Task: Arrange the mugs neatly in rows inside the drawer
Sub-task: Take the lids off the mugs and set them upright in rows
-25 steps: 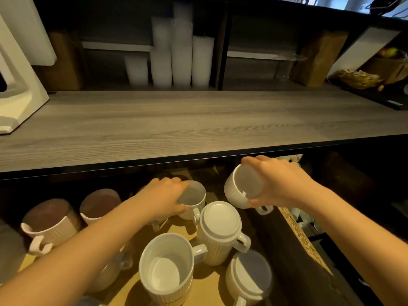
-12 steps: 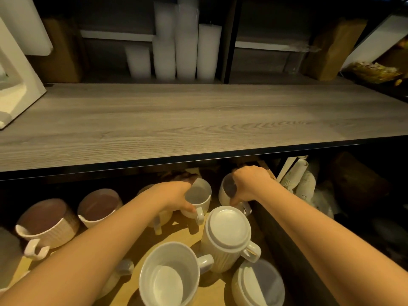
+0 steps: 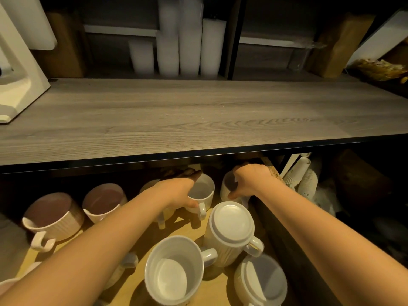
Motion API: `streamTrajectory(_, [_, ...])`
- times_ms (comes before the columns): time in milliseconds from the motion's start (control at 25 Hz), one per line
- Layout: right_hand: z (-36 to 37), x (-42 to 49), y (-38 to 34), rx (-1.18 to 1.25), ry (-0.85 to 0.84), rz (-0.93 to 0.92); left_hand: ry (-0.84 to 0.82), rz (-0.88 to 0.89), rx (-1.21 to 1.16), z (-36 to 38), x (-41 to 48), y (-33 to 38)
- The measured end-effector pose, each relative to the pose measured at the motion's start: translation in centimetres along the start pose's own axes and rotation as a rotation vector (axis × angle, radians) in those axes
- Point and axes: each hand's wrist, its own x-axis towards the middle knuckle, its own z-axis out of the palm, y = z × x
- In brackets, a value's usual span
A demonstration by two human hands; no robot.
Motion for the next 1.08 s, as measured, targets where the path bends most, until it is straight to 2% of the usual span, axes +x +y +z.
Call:
streamTrajectory(120, [-0.4,-1.7,0.0,0.05,0.14,-0.04,0.068,0.069,0.031,-0.7,-1.9,0.1])
streamTrajectory(280, [-1.4,-5.3,-0.2,0.049,0.245,-0.131,0.084,0.211,0.15,-2.9,-6.2,0.2])
streamTrajectory(560, [-4.4,-10.1,-4.6,0.037,0.393,-0.239,0.119,0.22,0.257,-5.9,-13.5,0.3])
streamTrajectory(920, [-4.4,-12.0,-15.3,-0.013,0.325,-0.502,0.091,0.082,0.263,-6.1,-20.0,-6.6])
streamTrajectory(1080, [-3.1,-10.4,-19.4,-0.051,0.243,-0.58,0.021,-0.075,0.245,-5.4,-22.4,-10.6])
